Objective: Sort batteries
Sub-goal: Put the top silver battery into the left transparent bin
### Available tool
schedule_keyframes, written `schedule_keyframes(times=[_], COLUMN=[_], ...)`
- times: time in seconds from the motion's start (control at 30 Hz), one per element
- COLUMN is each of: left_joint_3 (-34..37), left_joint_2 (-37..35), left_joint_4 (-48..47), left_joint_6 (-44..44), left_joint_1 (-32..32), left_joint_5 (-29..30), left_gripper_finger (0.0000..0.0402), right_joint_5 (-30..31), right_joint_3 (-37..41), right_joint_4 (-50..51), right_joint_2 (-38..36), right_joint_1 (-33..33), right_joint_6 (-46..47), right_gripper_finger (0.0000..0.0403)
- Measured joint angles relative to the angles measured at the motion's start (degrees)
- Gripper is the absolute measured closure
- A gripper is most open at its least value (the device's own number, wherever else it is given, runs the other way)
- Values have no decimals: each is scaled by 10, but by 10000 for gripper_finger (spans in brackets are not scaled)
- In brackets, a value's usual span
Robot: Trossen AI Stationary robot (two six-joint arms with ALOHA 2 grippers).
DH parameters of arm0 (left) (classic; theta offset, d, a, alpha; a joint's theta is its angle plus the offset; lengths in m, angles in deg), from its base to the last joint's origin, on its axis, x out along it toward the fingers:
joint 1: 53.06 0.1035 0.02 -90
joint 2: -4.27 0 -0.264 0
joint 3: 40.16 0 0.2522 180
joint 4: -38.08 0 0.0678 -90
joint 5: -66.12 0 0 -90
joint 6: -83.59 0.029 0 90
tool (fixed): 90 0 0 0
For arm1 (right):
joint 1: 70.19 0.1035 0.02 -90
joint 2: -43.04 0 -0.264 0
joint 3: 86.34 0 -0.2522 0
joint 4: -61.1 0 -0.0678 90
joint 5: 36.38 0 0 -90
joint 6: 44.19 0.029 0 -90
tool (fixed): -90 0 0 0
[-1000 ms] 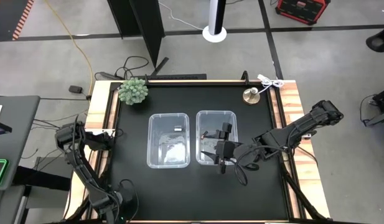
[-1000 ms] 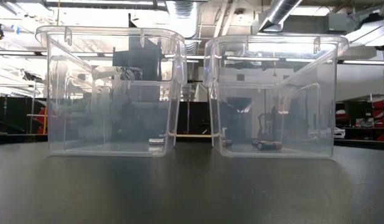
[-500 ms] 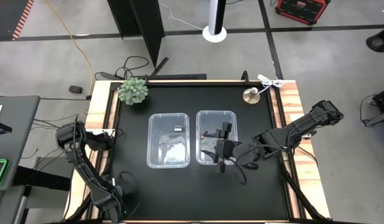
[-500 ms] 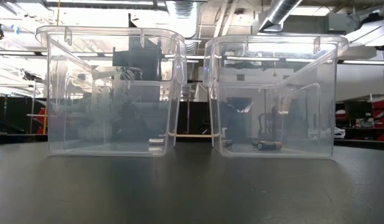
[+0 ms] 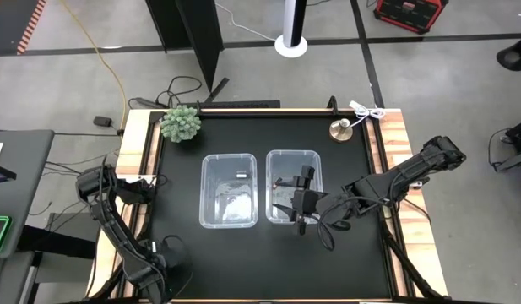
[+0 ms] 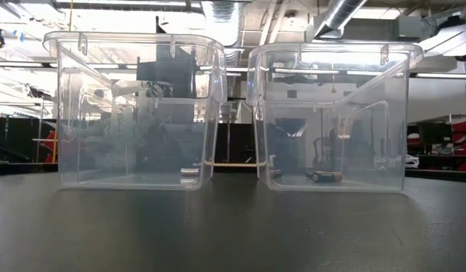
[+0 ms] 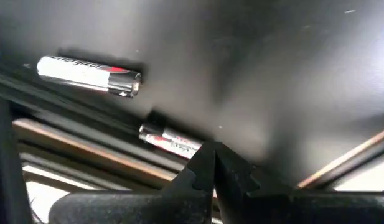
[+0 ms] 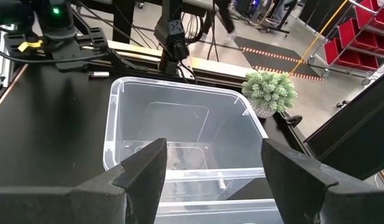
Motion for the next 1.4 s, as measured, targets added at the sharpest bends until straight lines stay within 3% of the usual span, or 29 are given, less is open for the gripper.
schedule_keyframes(times=[0.43, 0.67, 1.03, 1.2, 1.4], left_joint_3=[-20, -18, -19, -19, -19], left_joint_2=[1, 1, 1, 1, 1], left_joint_4=[53, -25, -90, -130, -145], left_joint_6=[-63, -62, 137, 201, 247], left_joint_1=[-33, -23, 50, 72, 96], left_joint_5=[15, 4, 65, 74, 75], left_gripper_finger=[401, 401, 398, 353, 241], right_joint_5=[0, 0, 0, 0, 0], right_joint_3=[0, 0, 0, 0, 0], right_joint_4=[0, 0, -2, -1, 0], right_joint_2=[0, 0, 0, 0, 0], right_joint_1=[4, 5, 4, 4, 4], right_joint_6=[-1, -1, -1, -1, -1], right_gripper_finger=[127, 127, 127, 127, 127])
